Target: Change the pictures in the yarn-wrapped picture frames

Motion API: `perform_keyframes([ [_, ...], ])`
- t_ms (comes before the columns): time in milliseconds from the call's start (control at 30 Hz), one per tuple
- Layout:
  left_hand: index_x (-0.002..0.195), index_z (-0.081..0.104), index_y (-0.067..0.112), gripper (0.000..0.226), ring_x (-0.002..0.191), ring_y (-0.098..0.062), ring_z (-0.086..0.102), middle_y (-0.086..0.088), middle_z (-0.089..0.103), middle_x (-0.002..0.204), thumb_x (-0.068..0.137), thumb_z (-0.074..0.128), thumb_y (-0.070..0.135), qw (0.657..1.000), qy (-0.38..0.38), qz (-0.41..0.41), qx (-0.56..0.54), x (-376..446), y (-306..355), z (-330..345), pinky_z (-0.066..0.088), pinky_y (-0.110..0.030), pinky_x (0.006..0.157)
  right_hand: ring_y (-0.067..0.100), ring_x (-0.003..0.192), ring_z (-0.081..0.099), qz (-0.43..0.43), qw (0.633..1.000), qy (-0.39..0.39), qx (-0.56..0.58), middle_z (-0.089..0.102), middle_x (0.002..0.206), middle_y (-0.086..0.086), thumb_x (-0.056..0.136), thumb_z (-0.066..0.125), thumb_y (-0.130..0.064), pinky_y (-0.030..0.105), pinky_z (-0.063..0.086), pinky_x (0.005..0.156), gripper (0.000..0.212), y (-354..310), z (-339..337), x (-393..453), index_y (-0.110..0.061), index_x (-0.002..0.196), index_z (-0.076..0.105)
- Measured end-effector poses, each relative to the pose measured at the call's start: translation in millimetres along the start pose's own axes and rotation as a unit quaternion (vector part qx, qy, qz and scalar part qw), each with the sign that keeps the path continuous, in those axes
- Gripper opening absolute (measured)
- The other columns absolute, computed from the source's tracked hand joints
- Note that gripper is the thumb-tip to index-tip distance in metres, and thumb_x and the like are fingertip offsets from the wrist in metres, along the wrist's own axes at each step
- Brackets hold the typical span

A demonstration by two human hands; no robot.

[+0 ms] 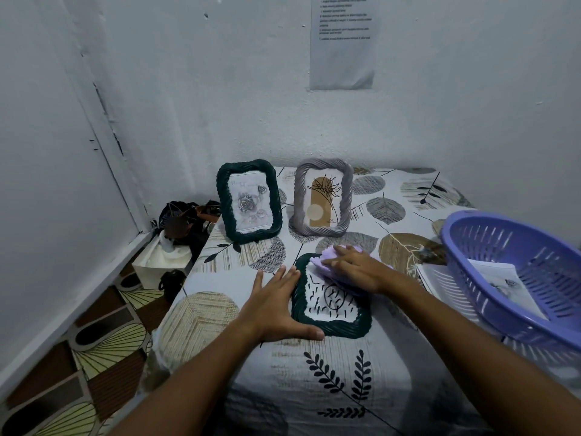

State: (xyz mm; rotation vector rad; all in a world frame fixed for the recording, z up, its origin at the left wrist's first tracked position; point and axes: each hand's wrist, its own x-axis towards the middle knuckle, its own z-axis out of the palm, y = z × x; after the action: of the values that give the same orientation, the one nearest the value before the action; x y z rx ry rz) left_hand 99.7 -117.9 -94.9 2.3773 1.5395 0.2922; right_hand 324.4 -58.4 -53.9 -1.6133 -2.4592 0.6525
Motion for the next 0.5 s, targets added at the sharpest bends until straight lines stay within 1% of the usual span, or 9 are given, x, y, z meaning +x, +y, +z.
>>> perform_keyframes([
  [33,0.154,0.004,0.020,0.138,0.147,-0.006,-0.007,0.004,0.004,0.162,0.047,0.045,0.096,1.000,-0.001,-0.001,-0.001,0,0,0,-0.011,-0.050,0.118,0.025,0.148,0.005,0.005,1.000,-0.016,-0.017,0.012,0.160,0.008,0.085,0.016,-0.049,0.047,0.003,0.118,0.063,1,0,-1,-0.036,0.142,0.042],
  [100,0.154,0.004,0.020,0.138,0.147,-0.006,-0.007,0.004,0.003,0.162,0.047,0.046,0.096,1.000,-0.002,-0.001,-0.002,0,1,-1,-0.011,-0.050,0.118,0.026,0.148,-0.002,0.011,0.998,-0.029,-0.053,0.006,0.161,0.008,0.084,0.009,-0.054,0.048,-0.001,0.118,0.066,3,5,0,-0.042,0.143,0.036],
  [200,0.154,0.004,0.021,0.137,0.147,-0.006,-0.007,0.004,0.005,0.162,0.047,0.046,0.096,1.000,-0.004,-0.002,-0.003,1,1,-1,-0.011,-0.050,0.118,0.030,0.147,-0.013,0.023,0.994,-0.031,-0.100,-0.004,0.161,0.006,0.088,0.005,-0.071,0.054,-0.009,0.116,0.063,-4,20,0,-0.051,0.145,0.022],
  [233,0.154,0.004,0.021,0.137,0.147,-0.006,-0.007,0.004,0.005,0.162,0.048,0.047,0.095,1.000,-0.003,-0.002,-0.004,0,2,-1,-0.011,-0.050,0.118,0.030,0.146,-0.016,0.028,0.993,-0.029,-0.112,-0.007,0.161,0.005,0.085,0.004,-0.074,0.056,-0.010,0.115,0.065,-7,25,0,-0.053,0.144,0.019],
  [300,0.154,0.005,0.021,0.135,0.147,-0.007,-0.006,0.004,0.006,0.162,0.050,0.050,0.094,1.000,-0.001,-0.003,-0.005,0,2,-1,-0.011,-0.049,0.118,0.030,0.145,-0.019,0.029,0.990,-0.024,-0.136,-0.010,0.160,0.005,0.080,0.002,-0.074,0.057,-0.013,0.113,0.068,-13,33,-1,-0.056,0.144,0.014],
  [367,0.154,0.005,0.021,0.133,0.147,-0.007,-0.005,0.004,0.007,0.162,0.052,0.054,0.091,1.000,0.002,-0.003,-0.006,0,3,-1,-0.010,-0.049,0.118,0.029,0.145,-0.020,0.019,0.990,-0.018,-0.140,-0.011,0.160,0.005,0.079,-0.001,-0.075,0.057,-0.014,0.113,0.070,-14,35,-5,-0.055,0.144,0.014],
  [433,0.154,0.006,0.020,0.134,0.147,-0.006,-0.005,0.004,0.007,0.162,0.051,0.054,0.092,1.000,0.004,-0.003,-0.004,-1,2,-1,-0.010,-0.049,0.118,0.027,0.146,-0.018,-0.005,0.990,-0.015,-0.137,-0.010,0.161,0.004,0.070,-0.011,-0.082,0.055,-0.015,0.114,0.083,-8,35,-10,-0.055,0.144,0.015],
  [500,0.154,0.007,0.020,0.136,0.147,-0.006,-0.005,0.004,0.007,0.162,0.049,0.050,0.094,1.000,0.003,-0.002,0.000,-1,0,0,-0.009,-0.049,0.118,0.025,0.147,-0.016,-0.026,0.989,-0.014,-0.142,-0.009,0.161,0.003,0.061,-0.019,-0.087,0.053,-0.011,0.116,0.097,2,34,-18,-0.053,0.146,0.013],
])
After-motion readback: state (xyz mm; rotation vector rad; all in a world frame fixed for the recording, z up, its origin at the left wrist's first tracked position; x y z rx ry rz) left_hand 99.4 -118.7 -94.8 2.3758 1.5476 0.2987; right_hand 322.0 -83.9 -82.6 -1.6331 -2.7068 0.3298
